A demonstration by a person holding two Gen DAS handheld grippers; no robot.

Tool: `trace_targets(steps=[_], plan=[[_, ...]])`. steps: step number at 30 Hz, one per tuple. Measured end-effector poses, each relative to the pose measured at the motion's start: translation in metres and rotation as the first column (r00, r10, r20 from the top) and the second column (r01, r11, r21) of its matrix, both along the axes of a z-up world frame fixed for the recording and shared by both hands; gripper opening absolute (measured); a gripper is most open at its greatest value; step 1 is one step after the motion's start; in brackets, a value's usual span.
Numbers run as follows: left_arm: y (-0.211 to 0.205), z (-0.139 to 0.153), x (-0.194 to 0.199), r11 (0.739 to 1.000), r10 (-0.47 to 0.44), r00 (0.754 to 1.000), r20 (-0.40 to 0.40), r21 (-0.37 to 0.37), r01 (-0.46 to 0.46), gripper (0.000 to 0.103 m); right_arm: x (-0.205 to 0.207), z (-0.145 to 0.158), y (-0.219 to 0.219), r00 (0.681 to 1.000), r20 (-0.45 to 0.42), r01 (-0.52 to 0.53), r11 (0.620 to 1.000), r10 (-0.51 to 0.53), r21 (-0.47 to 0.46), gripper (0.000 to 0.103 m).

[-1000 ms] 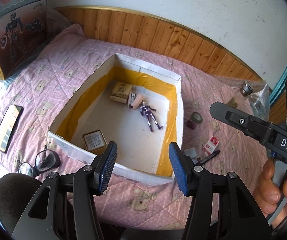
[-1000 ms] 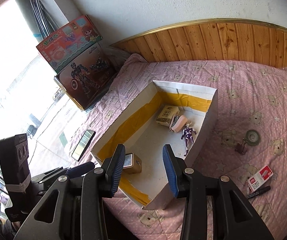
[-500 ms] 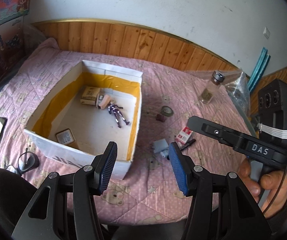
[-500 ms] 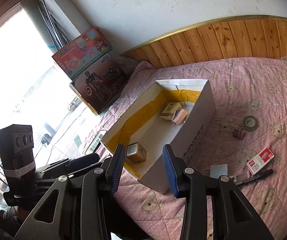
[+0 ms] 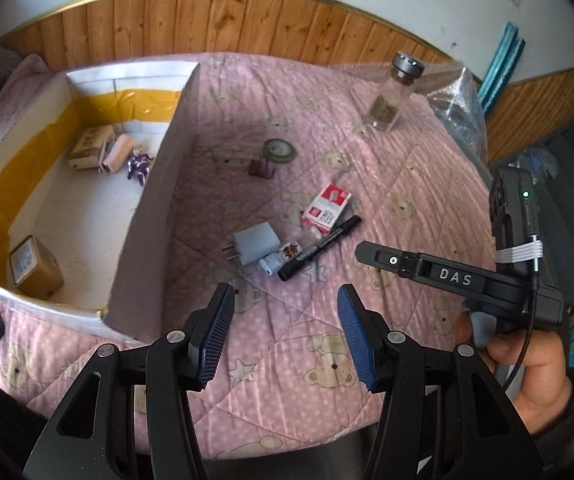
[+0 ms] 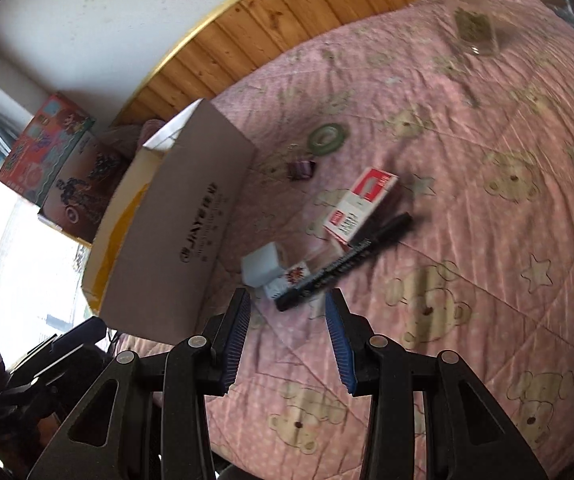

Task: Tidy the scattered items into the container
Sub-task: 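Withdraw both tools from the box toward the remaining items, then grasp the white charger with the left tool while the right tool grasps the red staple box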

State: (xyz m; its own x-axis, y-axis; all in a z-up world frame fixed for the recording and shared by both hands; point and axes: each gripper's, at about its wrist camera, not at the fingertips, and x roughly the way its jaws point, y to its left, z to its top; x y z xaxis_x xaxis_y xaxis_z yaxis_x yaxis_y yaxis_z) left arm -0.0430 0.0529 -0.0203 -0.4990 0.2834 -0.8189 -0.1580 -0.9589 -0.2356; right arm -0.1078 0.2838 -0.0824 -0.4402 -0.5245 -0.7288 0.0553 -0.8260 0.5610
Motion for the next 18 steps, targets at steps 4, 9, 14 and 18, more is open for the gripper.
trace_targets(steps=[4,9,14,18], plan=[[0.010,-0.025,-0.021,1.000,0.005,0.999,0.041,-0.023,-0.004,0.056,-0.009,-0.017,0.020,0.996,0.066,0.065,0.996,-0.061,-0.065,0.045],[0.019,-0.048,-0.048,0.999,0.006,0.998,0.063,-0.054,-0.003,0.056,-0.032,-0.025,0.030,0.989,0.109,0.115,0.987,-0.103,-0.112,0.046],[0.021,-0.071,-0.072,0.997,0.025,0.994,0.103,-0.079,-0.017,0.056,-0.070,-0.026,0.038,0.982,0.113,0.157,0.987,-0.154,-0.020,0.057],[0.015,-0.089,-0.087,0.997,0.066,0.988,0.142,-0.055,-0.059,0.056,-0.093,-0.042,0.022,0.985,0.136,0.099,0.993,-0.107,0.063,0.058]])
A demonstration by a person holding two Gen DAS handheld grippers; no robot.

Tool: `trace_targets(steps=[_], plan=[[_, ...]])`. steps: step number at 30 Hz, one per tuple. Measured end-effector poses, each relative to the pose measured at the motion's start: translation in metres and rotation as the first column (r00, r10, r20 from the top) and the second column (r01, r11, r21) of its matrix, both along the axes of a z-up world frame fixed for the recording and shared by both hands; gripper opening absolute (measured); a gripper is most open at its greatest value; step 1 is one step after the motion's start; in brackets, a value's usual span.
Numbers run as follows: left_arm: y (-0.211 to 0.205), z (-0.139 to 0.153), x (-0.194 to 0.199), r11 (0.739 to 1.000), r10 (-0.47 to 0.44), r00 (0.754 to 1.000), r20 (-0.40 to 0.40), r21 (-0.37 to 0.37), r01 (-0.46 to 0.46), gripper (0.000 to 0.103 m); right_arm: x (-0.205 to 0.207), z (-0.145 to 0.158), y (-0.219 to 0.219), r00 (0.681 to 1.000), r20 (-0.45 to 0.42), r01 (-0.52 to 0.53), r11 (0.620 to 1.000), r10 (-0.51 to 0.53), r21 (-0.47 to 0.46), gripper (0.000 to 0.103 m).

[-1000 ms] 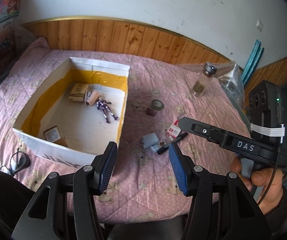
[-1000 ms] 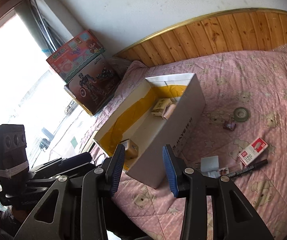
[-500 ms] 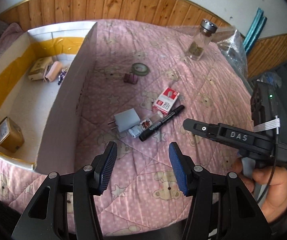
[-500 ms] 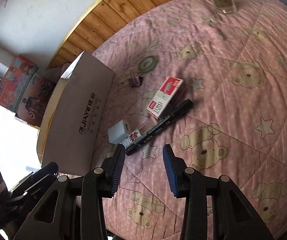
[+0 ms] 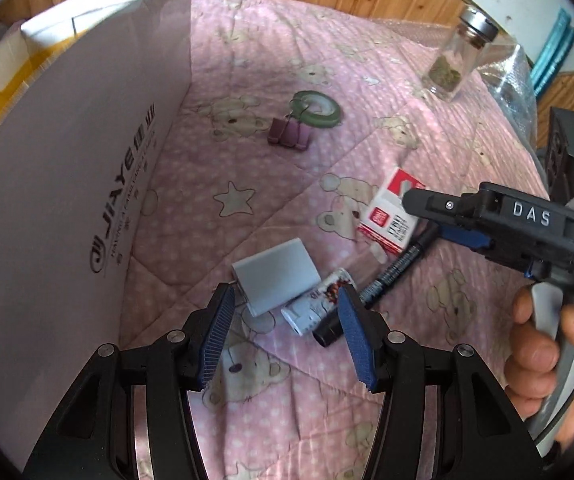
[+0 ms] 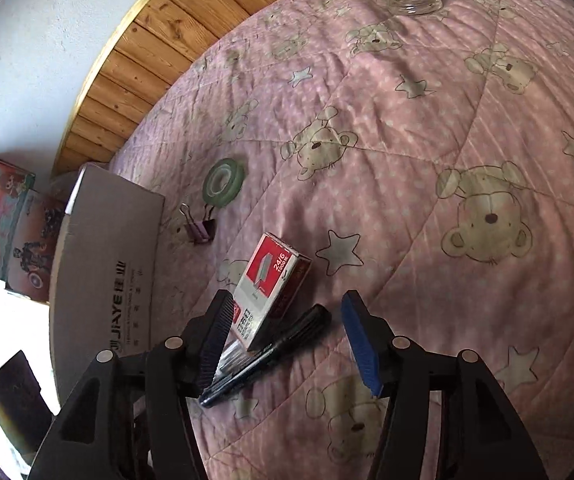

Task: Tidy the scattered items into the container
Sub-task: 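Grasp the white charger with the left tool while the right tool grasps the red staple box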

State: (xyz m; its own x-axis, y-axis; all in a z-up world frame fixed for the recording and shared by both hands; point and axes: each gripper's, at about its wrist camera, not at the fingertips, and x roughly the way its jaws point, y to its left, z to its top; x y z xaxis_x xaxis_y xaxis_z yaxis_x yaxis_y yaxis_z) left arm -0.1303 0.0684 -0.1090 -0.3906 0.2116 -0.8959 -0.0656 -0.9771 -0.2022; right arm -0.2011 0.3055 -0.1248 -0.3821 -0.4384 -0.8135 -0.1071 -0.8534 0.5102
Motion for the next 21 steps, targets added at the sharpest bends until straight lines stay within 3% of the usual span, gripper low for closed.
trace_targets(steps=[3,7,9,14,21], plan=[[-0.001,-0.007,-0.007,0.999,0.025,1.000,-0.017,-0.020,-0.025,0.057,-0.008,0.007,-0.026,0.994,-0.066,-0.084,0.991,0.091,0.104,0.063],[-0.002,-0.011,-0.020,0.999,0.024,1.000,-0.018,-0.025,-0.025,0.058,-0.009,0.007,-0.059,0.966,-0.137,-0.179,0.951,0.218,0.254,0.046],[-0.008,-0.014,-0.024,0.999,0.037,0.999,-0.014,-0.007,-0.037,0.058,-0.011,0.006,-0.060,0.963,-0.145,-0.194,0.955,0.229,0.225,0.026],[-0.010,-0.011,-0.031,0.999,0.051,0.999,-0.016,0.012,-0.051,0.058,-0.015,0.006,-0.051,0.974,-0.130,-0.167,0.976,0.185,0.141,0.022],[-0.010,-0.002,-0.035,0.999,0.040,0.998,-0.058,0.010,-0.039,0.058,-0.023,-0.001,-0.044,0.988,-0.079,-0.131,0.991,0.133,0.035,0.025]])
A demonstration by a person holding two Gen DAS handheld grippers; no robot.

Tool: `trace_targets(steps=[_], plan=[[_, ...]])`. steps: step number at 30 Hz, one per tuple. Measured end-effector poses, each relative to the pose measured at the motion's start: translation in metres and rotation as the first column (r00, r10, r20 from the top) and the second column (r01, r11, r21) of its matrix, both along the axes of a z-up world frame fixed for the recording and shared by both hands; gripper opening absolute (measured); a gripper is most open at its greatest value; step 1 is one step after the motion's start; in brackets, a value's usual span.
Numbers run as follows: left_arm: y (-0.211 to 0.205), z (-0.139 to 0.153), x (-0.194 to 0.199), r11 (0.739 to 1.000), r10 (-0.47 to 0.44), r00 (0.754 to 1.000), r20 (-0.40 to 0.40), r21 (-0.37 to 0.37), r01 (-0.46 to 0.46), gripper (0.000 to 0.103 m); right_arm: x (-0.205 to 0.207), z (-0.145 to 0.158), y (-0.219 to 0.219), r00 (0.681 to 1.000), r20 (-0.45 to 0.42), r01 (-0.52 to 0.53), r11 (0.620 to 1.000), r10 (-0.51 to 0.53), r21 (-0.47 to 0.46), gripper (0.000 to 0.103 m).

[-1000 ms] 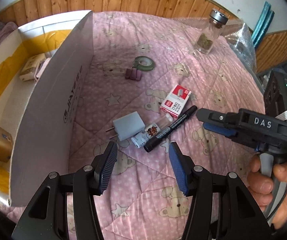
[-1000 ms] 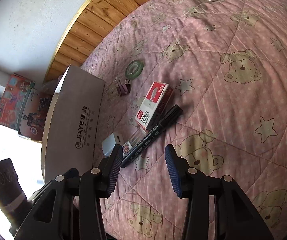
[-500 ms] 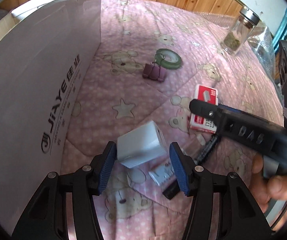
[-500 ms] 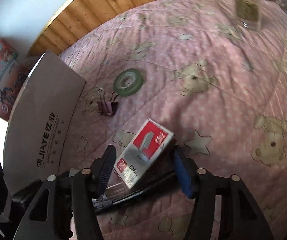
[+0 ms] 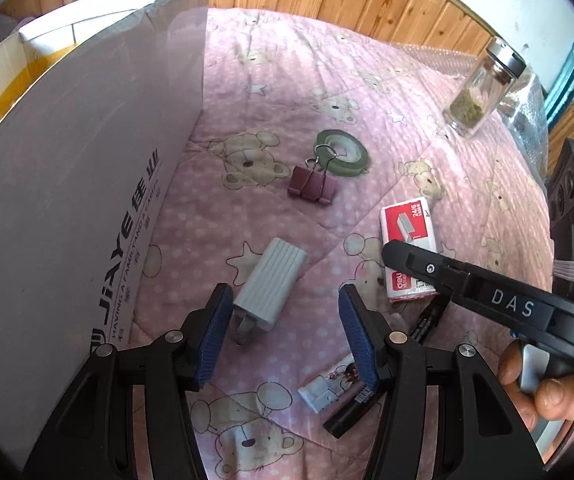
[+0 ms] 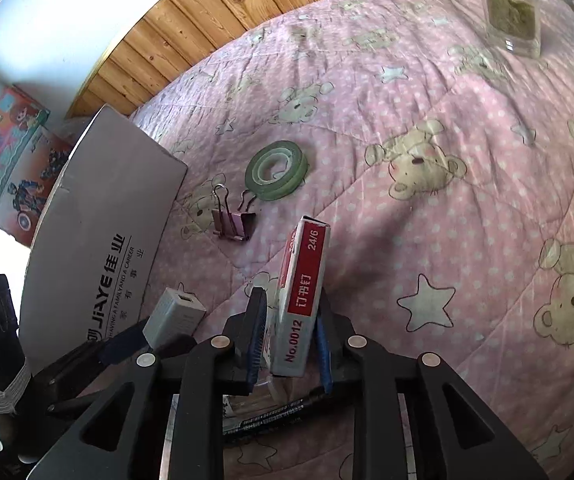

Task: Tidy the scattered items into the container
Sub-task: 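Grasp the white charger with the left tool while the right tool grasps the red staple box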

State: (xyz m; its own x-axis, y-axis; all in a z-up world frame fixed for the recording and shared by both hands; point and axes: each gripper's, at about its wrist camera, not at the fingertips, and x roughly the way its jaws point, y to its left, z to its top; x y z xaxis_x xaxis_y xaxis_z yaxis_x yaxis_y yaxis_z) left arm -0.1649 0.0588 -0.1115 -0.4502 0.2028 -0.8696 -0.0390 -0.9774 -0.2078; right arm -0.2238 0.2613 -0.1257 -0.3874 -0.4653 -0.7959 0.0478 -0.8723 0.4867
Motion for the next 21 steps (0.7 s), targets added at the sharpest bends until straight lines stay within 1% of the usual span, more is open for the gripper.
trace_targets(steps=[3,4,5,7,8,9,10,13,14,17,19,21], plan=[[0.003,-0.001,-0.003,0.999,-0.015,1.000,-0.020,-0.050,0.013,0.057,0.001,-0.001,0.005,1.000,0.011,0.015,0.999,-0.015,-0.033,0.025],[0.005,-0.001,-0.004,0.998,-0.025,0.999,-0.030,-0.060,0.023,0.057,0.000,-0.001,0.006,1.000,0.013,0.018,0.999,-0.018,-0.042,0.024],[0.007,-0.001,-0.004,0.997,-0.034,0.999,-0.036,-0.076,0.031,0.056,0.000,-0.002,0.007,1.000,0.017,0.021,0.998,-0.021,-0.051,0.020],[0.012,-0.003,-0.007,0.994,-0.058,0.997,-0.041,-0.091,0.054,0.055,0.001,-0.002,0.010,0.999,0.030,0.030,0.997,-0.028,-0.075,0.019],[0.015,-0.004,-0.007,0.993,-0.065,0.997,-0.050,-0.098,0.060,0.038,0.001,-0.003,0.012,0.999,0.034,0.035,0.996,-0.032,-0.085,0.019],[0.017,-0.006,-0.008,0.992,-0.074,0.996,-0.046,-0.108,0.069,0.023,0.001,-0.003,0.012,0.999,0.039,0.038,0.995,-0.035,-0.091,0.019],[0.018,-0.009,-0.010,0.991,-0.084,0.996,-0.032,-0.105,0.080,0.022,0.001,-0.003,0.012,0.998,0.042,0.041,0.995,-0.037,-0.095,0.018],[0.017,-0.009,-0.012,0.993,-0.076,0.997,-0.034,-0.098,0.072,0.023,0.003,-0.003,0.014,0.998,0.048,0.045,0.994,-0.041,-0.097,0.018],[0.016,-0.011,-0.014,0.993,-0.066,0.998,-0.024,-0.099,0.064,0.025,0.002,-0.004,0.014,0.998,0.051,0.046,0.995,-0.041,-0.094,0.018],[0.011,-0.012,-0.017,0.996,-0.039,0.999,-0.015,-0.081,0.038,0.025,0.002,-0.006,0.014,0.998,0.054,0.049,0.994,-0.044,-0.101,0.018],[0.014,-0.012,-0.019,0.995,-0.045,0.999,-0.014,-0.089,0.044,0.022,0.002,-0.006,0.014,0.998,0.051,0.050,0.993,-0.045,-0.106,0.018],[0.015,-0.011,-0.019,0.994,-0.044,0.999,-0.011,-0.100,0.043,0.022,0.003,-0.005,0.015,0.998,0.044,0.054,0.992,-0.049,-0.117,0.016]])
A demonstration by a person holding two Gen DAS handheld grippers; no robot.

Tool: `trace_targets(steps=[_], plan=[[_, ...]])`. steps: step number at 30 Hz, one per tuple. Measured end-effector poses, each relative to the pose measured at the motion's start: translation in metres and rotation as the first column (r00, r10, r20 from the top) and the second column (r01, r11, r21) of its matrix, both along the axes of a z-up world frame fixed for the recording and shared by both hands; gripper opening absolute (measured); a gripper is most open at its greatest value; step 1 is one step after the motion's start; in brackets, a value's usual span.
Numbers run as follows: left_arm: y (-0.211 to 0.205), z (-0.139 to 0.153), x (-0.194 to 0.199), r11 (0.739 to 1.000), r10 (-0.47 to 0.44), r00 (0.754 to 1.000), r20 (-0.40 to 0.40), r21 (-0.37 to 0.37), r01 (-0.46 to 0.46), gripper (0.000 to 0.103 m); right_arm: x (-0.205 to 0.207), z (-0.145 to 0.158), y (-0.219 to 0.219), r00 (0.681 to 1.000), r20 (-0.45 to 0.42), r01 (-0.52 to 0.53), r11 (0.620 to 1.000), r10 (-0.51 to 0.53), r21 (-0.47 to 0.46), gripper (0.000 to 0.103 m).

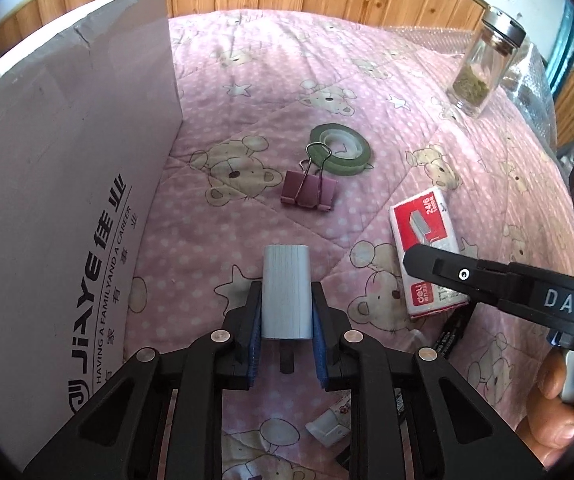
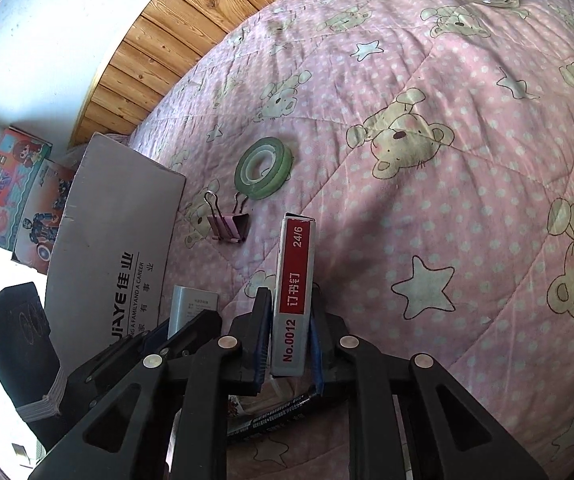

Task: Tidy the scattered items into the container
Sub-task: 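Grasp the white charger with the left tool while the right tool grasps the red staple box, then lift the charger and staple box and carry both toward the white box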

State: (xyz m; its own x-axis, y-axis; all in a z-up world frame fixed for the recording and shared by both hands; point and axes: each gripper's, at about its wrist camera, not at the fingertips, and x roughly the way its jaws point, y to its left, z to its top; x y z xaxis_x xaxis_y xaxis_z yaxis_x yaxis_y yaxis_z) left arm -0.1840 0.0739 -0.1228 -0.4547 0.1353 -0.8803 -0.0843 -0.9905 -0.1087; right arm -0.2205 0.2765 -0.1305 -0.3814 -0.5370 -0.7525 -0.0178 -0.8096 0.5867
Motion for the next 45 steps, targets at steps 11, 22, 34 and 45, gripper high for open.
trace_targets(steps=[11,22,34,45], plan=[[-0.006,0.028,0.023,0.997,0.055,0.998,-0.010,0.058,-0.054,0.022,0.006,0.021,-0.005,0.998,-0.056,-0.024,0.999,0.022,-0.029,0.016],[0.008,0.065,0.059,0.997,0.014,0.998,-0.059,0.072,-0.010,0.022,0.014,0.033,-0.007,0.997,-0.075,-0.039,0.998,0.035,-0.051,0.016],[0.002,0.089,0.092,0.997,0.013,0.995,-0.095,0.077,-0.006,0.022,0.033,0.047,-0.009,0.992,-0.114,-0.059,0.997,0.052,-0.057,0.016],[-0.009,0.119,0.127,0.992,0.007,0.988,-0.153,0.125,0.012,0.022,0.068,0.063,-0.012,0.986,-0.156,-0.070,0.997,0.063,-0.036,0.016]])
